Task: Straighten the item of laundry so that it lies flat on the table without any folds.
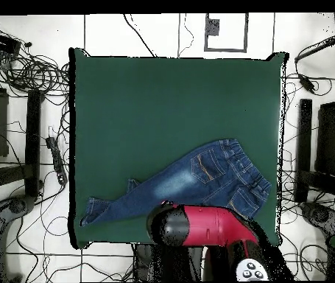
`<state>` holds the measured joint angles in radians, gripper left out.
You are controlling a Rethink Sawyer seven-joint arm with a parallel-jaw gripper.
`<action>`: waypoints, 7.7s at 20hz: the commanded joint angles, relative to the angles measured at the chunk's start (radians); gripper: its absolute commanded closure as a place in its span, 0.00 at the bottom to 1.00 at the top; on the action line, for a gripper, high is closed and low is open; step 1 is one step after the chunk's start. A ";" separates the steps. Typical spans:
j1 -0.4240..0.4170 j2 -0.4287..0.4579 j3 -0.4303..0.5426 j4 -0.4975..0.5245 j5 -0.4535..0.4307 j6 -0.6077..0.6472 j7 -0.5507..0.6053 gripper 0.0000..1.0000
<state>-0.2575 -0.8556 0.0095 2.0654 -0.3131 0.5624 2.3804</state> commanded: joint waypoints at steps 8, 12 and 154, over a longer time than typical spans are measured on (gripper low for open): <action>-0.111 0.273 0.102 -0.170 -0.045 -0.059 -0.059 0.00; -0.131 0.321 0.100 -0.206 -0.023 -0.024 -0.040 0.00; -0.245 0.614 0.072 -0.953 -0.952 -0.477 0.383 0.00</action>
<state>-0.5119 -0.4350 0.2358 1.4986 -0.9278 0.8752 2.3744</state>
